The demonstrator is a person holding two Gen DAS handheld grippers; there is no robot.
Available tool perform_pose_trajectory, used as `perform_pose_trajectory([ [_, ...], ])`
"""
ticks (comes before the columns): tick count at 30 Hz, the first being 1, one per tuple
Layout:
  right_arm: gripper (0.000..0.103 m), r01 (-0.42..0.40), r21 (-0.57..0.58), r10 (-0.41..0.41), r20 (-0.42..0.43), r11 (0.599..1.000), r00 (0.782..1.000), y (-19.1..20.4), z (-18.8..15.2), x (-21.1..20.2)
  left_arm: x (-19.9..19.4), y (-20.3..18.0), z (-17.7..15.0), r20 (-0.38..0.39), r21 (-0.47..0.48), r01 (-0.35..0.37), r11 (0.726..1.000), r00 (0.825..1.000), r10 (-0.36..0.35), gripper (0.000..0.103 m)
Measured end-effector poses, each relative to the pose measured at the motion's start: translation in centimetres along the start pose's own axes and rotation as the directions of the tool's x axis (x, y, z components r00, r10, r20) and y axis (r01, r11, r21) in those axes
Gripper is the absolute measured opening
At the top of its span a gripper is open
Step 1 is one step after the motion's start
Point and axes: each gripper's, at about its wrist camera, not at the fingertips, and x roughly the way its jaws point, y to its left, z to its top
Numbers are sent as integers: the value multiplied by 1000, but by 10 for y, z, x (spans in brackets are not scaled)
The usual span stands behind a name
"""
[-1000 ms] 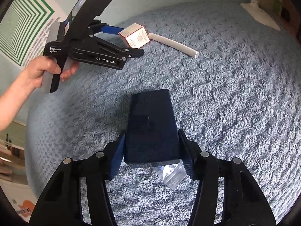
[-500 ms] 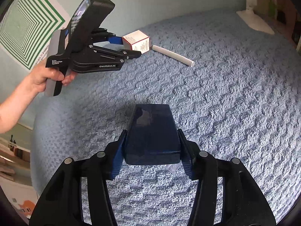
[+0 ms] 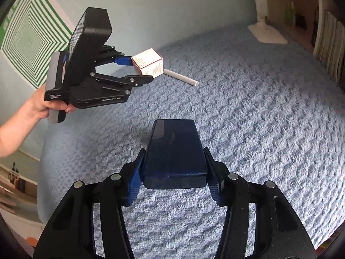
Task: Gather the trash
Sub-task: 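Carry the white-red box and dark blue box over the wastebasket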
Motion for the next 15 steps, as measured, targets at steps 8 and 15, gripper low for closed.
perform_pose_trajectory([
  [8,53,43,70,-47,54,997,997,-30,-50,-64,-48,-75,19,33,77,42,996,998,-45,40],
  [15,53,82,148,-98,102,986,990,-62,-121,-127,-87,-157,40,57,162,78,984,994,-88,40],
])
